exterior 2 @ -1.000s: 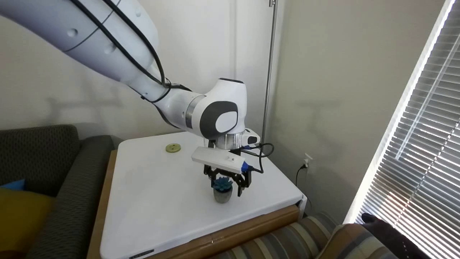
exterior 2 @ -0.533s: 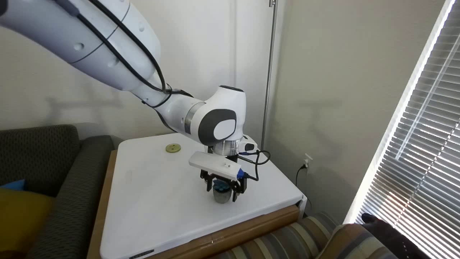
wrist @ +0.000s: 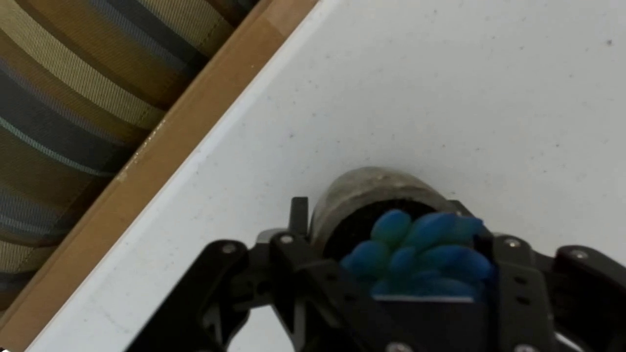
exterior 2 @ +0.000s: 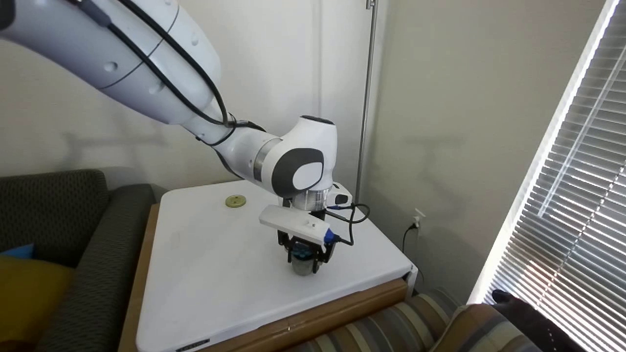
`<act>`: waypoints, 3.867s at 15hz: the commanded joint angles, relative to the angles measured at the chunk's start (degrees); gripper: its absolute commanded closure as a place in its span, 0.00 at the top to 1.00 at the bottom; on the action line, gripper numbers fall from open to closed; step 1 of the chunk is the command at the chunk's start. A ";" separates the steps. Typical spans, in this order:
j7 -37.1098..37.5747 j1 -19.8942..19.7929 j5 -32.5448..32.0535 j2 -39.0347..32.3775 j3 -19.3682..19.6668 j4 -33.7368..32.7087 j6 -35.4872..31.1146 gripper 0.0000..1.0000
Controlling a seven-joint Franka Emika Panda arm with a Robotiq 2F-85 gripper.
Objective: Move the flowerpot to the left
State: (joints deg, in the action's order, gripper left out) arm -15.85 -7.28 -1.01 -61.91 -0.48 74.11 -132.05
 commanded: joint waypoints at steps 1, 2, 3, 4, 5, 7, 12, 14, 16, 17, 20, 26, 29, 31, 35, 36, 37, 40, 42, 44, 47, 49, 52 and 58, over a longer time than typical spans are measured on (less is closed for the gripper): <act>-0.46 -0.65 -0.09 1.04 -0.63 0.47 0.69 0.42; -0.50 -0.40 -0.24 1.67 -0.67 1.00 0.69 0.42; -0.57 -0.28 -0.24 2.09 -0.80 1.30 0.81 0.42; -1.19 -0.31 -0.10 2.77 -1.31 1.81 0.72 0.42; -1.31 -0.11 -0.13 3.39 -1.50 2.22 0.60 0.42; -2.06 -0.10 0.02 5.02 -2.39 2.90 0.84 0.42; -4.46 0.41 0.26 8.65 -4.71 4.70 2.16 0.42; -5.20 1.01 0.21 10.24 -5.58 6.58 2.88 0.42; -5.64 1.67 0.21 11.69 -6.33 8.66 3.22 0.42; -5.95 2.06 0.22 12.25 -6.75 9.89 2.63 0.42; -5.53 3.64 0.08 13.81 -7.55 13.01 0.98 0.42; -5.11 8.28 -1.33 12.86 -8.13 13.34 -0.80 0.42; -5.09 10.20 -1.76 11.58 -8.40 12.63 -1.62 0.42; -5.04 11.12 -1.97 11.42 -8.48 13.31 -2.15 0.42; -4.98 11.45 -1.72 12.58 -8.77 17.54 -3.03 0.42; -5.06 11.22 -1.53 13.16 -8.95 19.07 -3.50 0.42; -4.70 11.22 -1.51 13.54 -8.89 20.30 -4.18 0.42; -1.57 11.60 -1.20 13.90 -8.11 23.32 -8.18 0.42; 3.41 12.55 -0.98 13.98 -6.87 25.02 -13.09 0.42; 8.85 14.09 -1.69 14.23 -4.96 27.06 -19.20 0.42; 14.76 16.86 -3.13 14.97 -1.70 29.68 -24.58 0.42; 15.85 17.67 -3.81 15.70 -0.87 31.02 -23.71 0.42; 13.47 16.25 -3.62 17.14 -2.56 32.19 -18.67 0.42; 8.38 12.45 -1.56 19.59 -5.64 33.62 -10.44 0.42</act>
State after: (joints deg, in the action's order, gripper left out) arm -3.73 8.58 -3.73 -45.35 -3.51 104.81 -145.74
